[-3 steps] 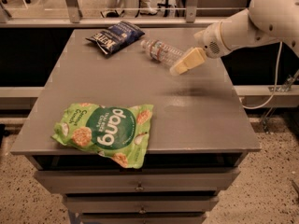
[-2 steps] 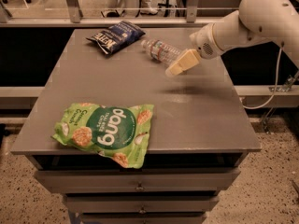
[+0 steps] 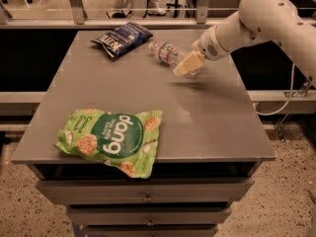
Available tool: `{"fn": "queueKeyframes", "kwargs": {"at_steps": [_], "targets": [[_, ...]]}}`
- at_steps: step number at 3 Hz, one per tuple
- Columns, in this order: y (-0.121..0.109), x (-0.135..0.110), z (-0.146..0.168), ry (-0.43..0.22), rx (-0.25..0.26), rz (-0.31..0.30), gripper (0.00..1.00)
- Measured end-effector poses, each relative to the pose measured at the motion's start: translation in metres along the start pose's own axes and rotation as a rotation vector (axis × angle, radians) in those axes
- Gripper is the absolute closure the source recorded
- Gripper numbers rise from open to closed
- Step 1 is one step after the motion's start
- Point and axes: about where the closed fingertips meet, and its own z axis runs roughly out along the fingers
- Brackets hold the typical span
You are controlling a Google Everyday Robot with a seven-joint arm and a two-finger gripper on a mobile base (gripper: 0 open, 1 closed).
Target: Move water bottle near blue chip bag
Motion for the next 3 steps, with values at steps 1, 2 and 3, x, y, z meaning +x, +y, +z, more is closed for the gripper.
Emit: {"fn": "queueKeyframes", "kwargs": {"at_steps": [1,2,3], "targets": [[-0.006,0.0017,-0.0004,0.01,0.006,0.004,0.49],[-0.0049,0.0028,-0.0006,0.016,-0.001,0.003,0.8],[-0.0015,0.0025,0.0005,0.017,-0.011,0.001,1.0]]}}
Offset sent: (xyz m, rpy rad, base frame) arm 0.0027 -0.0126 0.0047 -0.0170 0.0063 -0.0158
